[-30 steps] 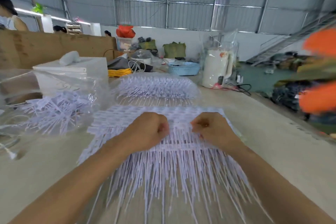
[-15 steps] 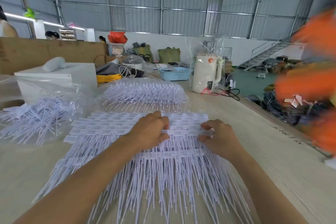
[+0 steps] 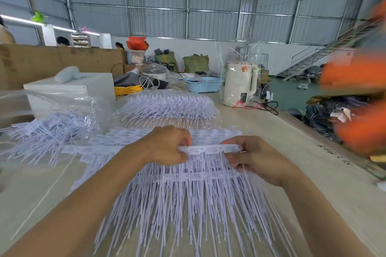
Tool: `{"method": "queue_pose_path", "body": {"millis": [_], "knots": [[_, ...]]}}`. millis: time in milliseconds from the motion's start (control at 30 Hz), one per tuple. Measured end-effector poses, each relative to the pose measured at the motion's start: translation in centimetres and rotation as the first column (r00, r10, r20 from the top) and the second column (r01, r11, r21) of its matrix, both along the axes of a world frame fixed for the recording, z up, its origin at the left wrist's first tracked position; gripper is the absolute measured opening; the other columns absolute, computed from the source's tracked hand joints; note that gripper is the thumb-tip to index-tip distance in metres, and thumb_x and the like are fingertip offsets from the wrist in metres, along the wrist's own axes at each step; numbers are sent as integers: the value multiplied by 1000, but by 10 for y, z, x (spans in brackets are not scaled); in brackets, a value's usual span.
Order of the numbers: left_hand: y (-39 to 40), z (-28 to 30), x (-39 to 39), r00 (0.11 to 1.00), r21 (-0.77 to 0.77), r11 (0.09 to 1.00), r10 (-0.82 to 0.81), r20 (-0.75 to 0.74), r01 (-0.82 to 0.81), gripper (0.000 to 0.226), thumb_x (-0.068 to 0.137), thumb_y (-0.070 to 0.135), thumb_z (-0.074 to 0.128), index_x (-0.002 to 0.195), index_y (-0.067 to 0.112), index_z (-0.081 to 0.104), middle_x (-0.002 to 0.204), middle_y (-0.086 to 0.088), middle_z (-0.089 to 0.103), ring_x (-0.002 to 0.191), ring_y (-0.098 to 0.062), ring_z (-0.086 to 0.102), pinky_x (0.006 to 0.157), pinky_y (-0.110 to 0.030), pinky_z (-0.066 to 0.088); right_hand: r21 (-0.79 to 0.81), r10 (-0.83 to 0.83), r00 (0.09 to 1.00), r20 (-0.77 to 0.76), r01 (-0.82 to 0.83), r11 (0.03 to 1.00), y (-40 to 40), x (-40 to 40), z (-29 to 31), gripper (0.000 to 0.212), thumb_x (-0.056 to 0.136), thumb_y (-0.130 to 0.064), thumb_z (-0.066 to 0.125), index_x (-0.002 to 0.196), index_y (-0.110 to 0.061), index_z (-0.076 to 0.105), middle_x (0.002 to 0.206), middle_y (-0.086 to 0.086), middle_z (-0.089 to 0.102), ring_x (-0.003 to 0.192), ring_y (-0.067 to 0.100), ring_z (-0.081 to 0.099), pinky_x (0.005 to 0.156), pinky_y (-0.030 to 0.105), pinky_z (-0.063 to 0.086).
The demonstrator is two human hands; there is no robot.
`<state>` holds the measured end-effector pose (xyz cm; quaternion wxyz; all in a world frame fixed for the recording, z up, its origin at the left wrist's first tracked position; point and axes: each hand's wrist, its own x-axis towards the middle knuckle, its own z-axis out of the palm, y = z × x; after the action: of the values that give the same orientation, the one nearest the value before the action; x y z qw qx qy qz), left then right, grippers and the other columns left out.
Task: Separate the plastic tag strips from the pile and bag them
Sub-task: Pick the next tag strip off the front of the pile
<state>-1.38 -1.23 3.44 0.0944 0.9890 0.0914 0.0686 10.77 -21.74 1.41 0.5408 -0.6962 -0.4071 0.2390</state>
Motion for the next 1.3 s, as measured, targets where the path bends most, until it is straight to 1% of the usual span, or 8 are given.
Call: {"method": "queue_pose_path", "body": {"millis": [67, 167, 333, 533, 667, 1000, 1167, 1300], "knots": [[-10, -8, 6, 999, -180, 983, -27, 28, 32, 28, 89, 27, 57, 116, 32, 58, 101, 20, 55, 99, -7, 53, 92, -30, 42, 40, 5, 995, -100, -1, 999, 5, -3, -3, 21, 88, 5, 56, 104, -4, 65, 62, 2, 58, 57, 11, 54, 52, 19, 44], [-30, -15, 19, 994, -447, 891, -46, 95, 84, 18, 95, 36, 49, 93, 30, 66, 95, 8, 68, 90, -22, 64, 82, -36, 50, 127, -35, 999, -37, 39, 991, 10, -9, -4, 18, 92, 5, 49, 101, 1, 64, 66, 6, 56, 59, 11, 54, 56, 21, 48], [-38, -17, 30, 980, -491, 863, -16, 200, 115, 33, 92, 36, 56, 67, 16, 60, 56, 0, 48, 41, -7, 38, 47, -22, 32, 159, -155, 987, 29, 149, 976, 16, -11, -5, 20, 92, 7, 48, 108, -1, 58, 67, 10, 59, 57, 15, 59, 64, 27, 54], [-41, -22, 31, 968, -434, 896, 22, 251, 92, 30, 92, 37, 55, 86, 13, 70, 77, 0, 66, 72, -12, 61, 83, -35, 49, -4, -163, 973, 163, 166, 986, 19, -12, -9, 9, 94, -3, 49, 97, 1, 58, 57, 6, 61, 47, 13, 59, 53, 22, 52], [-42, -18, 27, 968, -428, 897, 3, 251, 108, 43, 95, 26, 52, 56, 10, 46, 53, 0, 35, 49, -16, 33, 59, -30, 35, 26, -161, 952, 259, 160, 987, 17, -13, -9, 9, 89, -1, 55, 84, 3, 61, 53, 5, 56, 43, 11, 53, 47, 22, 45], [-43, -17, 28, 970, -561, 821, 42, 240, 103, 39, 96, 16, 52, 59, 1, 54, 37, 9, 32, 31, -4, 23, 36, -15, 22, 198, -294, 715, 634, 218, 956, 27, -15, -19, 21, 70, 15, 55, 67, -4, 64, 58, 3, 51, 53, 7, 40, 49, 21, 28], [-43, -10, 24, 975, -661, 738, 16, 220, 137, 38, 93, 23, 57, 58, 9, 60, 40, 12, 36, 38, -6, 29, 48, -18, 28, 168, -437, 708, 555, 420, 892, 26, 0, -23, 19, 77, 10, 53, 66, -5, 59, 55, 2, 48, 51, 15, 44, 48, 22, 32], [-39, -6, 22, 972, -700, 697, 24, 235, 152, 33, 97, 21, 50, 71, 2, 60, 59, 1, 43, 64, -17, 39, 69, -28, 38, 179, -354, 928, -116, 371, 911, 15, 4, -10, 23, 85, 8, 56, 67, -6, 54, 52, 7, 50, 46, 17, 43, 36, 19, 31]]}}
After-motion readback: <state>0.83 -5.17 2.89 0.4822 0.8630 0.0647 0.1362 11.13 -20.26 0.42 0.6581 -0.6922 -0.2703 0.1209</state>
